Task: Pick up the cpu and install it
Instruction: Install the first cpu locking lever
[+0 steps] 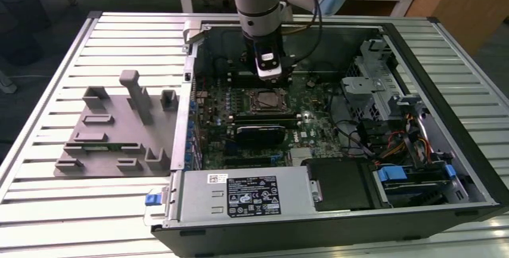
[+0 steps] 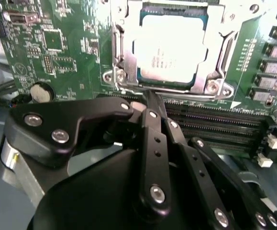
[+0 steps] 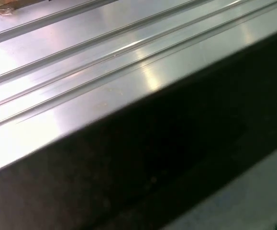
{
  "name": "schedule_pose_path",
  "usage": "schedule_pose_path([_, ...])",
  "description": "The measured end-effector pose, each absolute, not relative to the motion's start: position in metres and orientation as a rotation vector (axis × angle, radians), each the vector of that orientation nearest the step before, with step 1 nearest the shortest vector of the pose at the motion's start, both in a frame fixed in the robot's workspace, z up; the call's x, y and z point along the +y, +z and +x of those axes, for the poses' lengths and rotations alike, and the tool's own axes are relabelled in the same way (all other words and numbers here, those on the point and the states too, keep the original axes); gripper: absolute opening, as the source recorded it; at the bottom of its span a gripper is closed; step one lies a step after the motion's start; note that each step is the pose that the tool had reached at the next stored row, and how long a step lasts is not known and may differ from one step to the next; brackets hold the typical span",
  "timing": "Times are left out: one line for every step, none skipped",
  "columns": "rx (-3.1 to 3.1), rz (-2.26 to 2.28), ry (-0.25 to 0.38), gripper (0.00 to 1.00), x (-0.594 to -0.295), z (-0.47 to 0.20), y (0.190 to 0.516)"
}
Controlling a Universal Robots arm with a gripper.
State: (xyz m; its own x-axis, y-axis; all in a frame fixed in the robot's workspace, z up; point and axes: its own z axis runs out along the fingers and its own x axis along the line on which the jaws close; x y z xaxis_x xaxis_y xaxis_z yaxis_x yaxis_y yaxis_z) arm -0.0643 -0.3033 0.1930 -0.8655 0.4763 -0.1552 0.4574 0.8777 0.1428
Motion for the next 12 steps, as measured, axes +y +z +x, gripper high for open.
schedule_pose_path([2.862, 0.718, 0.150, 0.11, -0.3033, -0.0643, 0.1930])
schedule_pose_path([2.862, 0.719, 0.151, 0.11, -0.3033, -0.0640, 0.1930])
schedule_pose_path([2.862, 0.719, 0.151, 0.11, -0.3032, -0.0635, 0.1930])
schedule_pose_path([2.862, 0.719, 0.151, 0.11, -0.3032, -0.0628, 0.1930])
schedule_pose_path([2.862, 0.718, 0.151, 0.11, -0.3033, -0.0621, 0.1930])
schedule_pose_path([2.863, 0.719, 0.151, 0.11, -0.3033, -0.0615, 0.1930])
schedule_pose_path([2.863, 0.719, 0.151, 0.11, -0.3033, -0.0611, 0.1930])
schedule_pose_path([2.864, 0.719, 0.152, 0.11, -0.3033, -0.0607, 0.1931])
schedule_pose_path([2.866, 0.720, 0.153, 0.11, -0.3033, -0.0603, 0.1932])
schedule_pose_path([2.867, 0.720, 0.154, 0.11, -0.3032, -0.0598, 0.1934])
schedule_pose_path([2.868, 0.721, 0.155, 0.11, -0.3033, -0.0594, 0.1936])
schedule_pose_path([2.870, 0.721, 0.156, 0.11, -0.3034, -0.0590, 0.1939])
